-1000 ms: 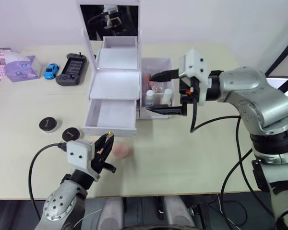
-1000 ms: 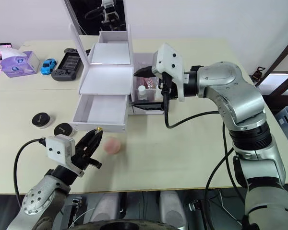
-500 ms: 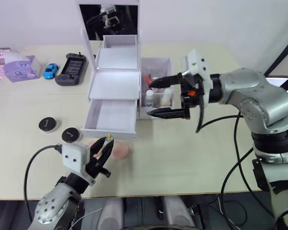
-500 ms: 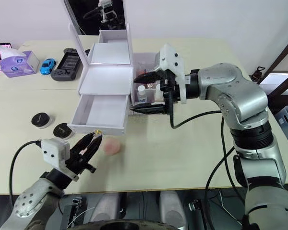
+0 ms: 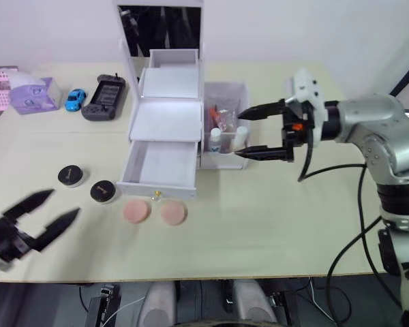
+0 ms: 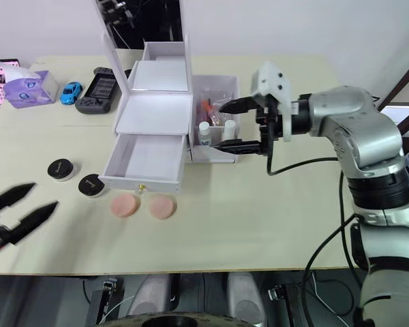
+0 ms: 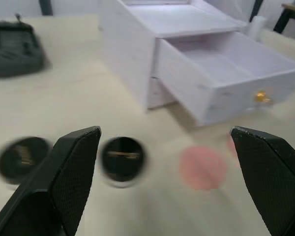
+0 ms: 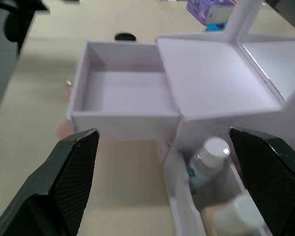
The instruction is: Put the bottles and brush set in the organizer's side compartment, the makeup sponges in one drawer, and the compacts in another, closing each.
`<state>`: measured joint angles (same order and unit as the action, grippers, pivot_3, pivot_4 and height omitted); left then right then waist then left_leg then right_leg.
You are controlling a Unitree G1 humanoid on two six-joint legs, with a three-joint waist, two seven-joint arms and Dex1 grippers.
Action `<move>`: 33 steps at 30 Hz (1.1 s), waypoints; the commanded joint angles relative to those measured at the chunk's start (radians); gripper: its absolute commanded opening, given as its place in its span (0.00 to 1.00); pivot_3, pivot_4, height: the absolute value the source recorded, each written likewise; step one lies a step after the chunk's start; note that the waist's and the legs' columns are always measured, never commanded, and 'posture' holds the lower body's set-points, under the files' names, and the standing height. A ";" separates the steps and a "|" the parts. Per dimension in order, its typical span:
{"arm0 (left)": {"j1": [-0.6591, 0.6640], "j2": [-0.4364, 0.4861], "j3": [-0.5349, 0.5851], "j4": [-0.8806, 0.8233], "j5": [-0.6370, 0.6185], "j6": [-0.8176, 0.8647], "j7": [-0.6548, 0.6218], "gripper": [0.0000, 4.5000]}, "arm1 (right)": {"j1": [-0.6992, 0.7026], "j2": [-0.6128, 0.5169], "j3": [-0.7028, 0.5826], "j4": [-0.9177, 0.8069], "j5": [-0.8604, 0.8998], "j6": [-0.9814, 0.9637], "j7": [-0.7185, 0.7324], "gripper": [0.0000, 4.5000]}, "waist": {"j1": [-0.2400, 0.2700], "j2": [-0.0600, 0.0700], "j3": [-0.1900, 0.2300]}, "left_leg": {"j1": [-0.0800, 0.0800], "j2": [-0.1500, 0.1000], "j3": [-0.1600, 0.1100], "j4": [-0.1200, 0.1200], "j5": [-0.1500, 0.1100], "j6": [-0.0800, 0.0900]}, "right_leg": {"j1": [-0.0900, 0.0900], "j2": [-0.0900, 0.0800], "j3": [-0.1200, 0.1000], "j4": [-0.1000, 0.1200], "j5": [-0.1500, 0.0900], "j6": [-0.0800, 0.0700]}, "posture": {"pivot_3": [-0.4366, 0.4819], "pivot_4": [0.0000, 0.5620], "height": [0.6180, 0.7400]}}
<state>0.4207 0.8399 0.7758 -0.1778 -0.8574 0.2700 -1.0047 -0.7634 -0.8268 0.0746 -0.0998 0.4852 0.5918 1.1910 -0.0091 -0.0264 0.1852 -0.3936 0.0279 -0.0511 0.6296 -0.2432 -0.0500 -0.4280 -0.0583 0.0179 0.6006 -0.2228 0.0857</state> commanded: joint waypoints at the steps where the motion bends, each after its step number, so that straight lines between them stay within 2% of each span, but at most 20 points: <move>1: -0.150 0.124 0.005 0.222 0.078 -0.065 -0.106 0.98 | 0.073 -0.040 -0.124 0.020 -0.001 -0.056 -0.023 1.00 | -0.004 0.001 0.000 | -0.001 0.000 0.002 -0.001 0.000 0.000 | 0.000 -0.001 0.000 -0.003 0.001 -0.001 | 0.48 0.27 1.00; 5: -0.403 0.244 -0.101 0.529 0.181 -0.132 -0.196 0.98 | 0.241 -0.099 -0.234 0.054 -0.027 -0.091 -0.060 1.00 | -0.003 -0.001 -0.001 | -0.007 -0.001 0.013 0.000 0.000 0.000 | -0.001 -0.005 0.002 -0.004 0.006 -0.009 | 0.48 0.27 1.00; 9: -0.620 0.286 -0.207 0.793 0.286 -0.233 -0.271 0.98 | 0.390 -0.096 -0.359 0.074 -0.032 -0.135 -0.122 1.00 | -0.006 -0.001 -0.001 | -0.005 0.000 0.017 -0.002 -0.003 0.005 | -0.001 -0.004 0.004 -0.003 0.007 -0.008 | 0.48 0.27 1.00; 12: -0.764 0.298 -0.264 0.975 0.347 -0.299 -0.313 0.98 | 0.487 -0.119 -0.441 0.089 -0.014 -0.142 -0.112 1.00 | -0.009 -0.001 0.000 | -0.001 0.003 0.018 -0.003 -0.004 0.007 | -0.001 -0.001 0.005 -0.001 0.007 -0.006 | 0.48 0.27 1.00; 17: -0.909 0.292 -0.320 1.126 0.410 -0.365 -0.373 0.98 | 0.536 -0.124 -0.478 0.036 0.000 -0.121 -0.132 1.00 | -0.013 -0.001 0.000 | 0.004 0.007 0.018 -0.003 -0.004 0.007 | -0.001 0.003 0.006 0.007 0.007 -0.005 | 0.48 0.27 1.00; 20: -0.946 0.283 -0.324 1.150 0.415 -0.371 -0.391 0.98 | 0.511 -0.162 -0.468 -0.006 0.126 0.085 -0.090 1.00 | -0.012 -0.001 0.000 | 0.007 0.008 0.018 0.000 -0.004 0.007 | -0.001 0.003 0.006 0.012 0.006 -0.005 | 0.48 0.27 1.00; 23: -0.892 0.264 -0.302 1.072 0.393 -0.352 -0.401 0.98 | 0.420 -0.173 -0.414 -0.071 0.192 0.180 -0.095 1.00 | -0.014 -0.001 0.000 | 0.008 0.008 0.019 0.001 -0.004 0.007 | -0.001 0.002 0.006 0.013 0.006 -0.004 | 0.48 0.27 1.00; 27: -0.700 0.232 -0.221 0.782 0.304 -0.207 -0.371 0.98 | 0.243 -0.156 -0.316 -0.115 0.248 0.269 -0.095 1.00 | -0.025 -0.001 0.000 | 0.009 0.012 0.023 0.000 -0.004 0.007 | -0.001 0.002 0.005 0.013 0.008 -0.008 | 0.48 0.27 1.00; 33: -0.260 0.160 -0.001 0.078 0.064 0.209 -0.280 0.98 | -0.013 -0.097 -0.151 -0.120 0.299 0.327 -0.022 1.00 | -0.034 -0.004 0.000 | 0.002 0.015 0.025 -0.002 -0.004 0.007 | -0.009 0.001 0.005 0.011 0.008 -0.008 | 0.48 0.27 1.00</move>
<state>0.1353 0.9940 0.6899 0.0428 -0.7138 0.3886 -1.3087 -0.7448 -0.9278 -0.0866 -0.1980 0.7605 0.9157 1.1458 -0.0432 -0.0301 0.1848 -0.3924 0.0428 -0.0256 0.6271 -0.2477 -0.0427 -0.4375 -0.0567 0.0228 0.6111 -0.2150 0.0779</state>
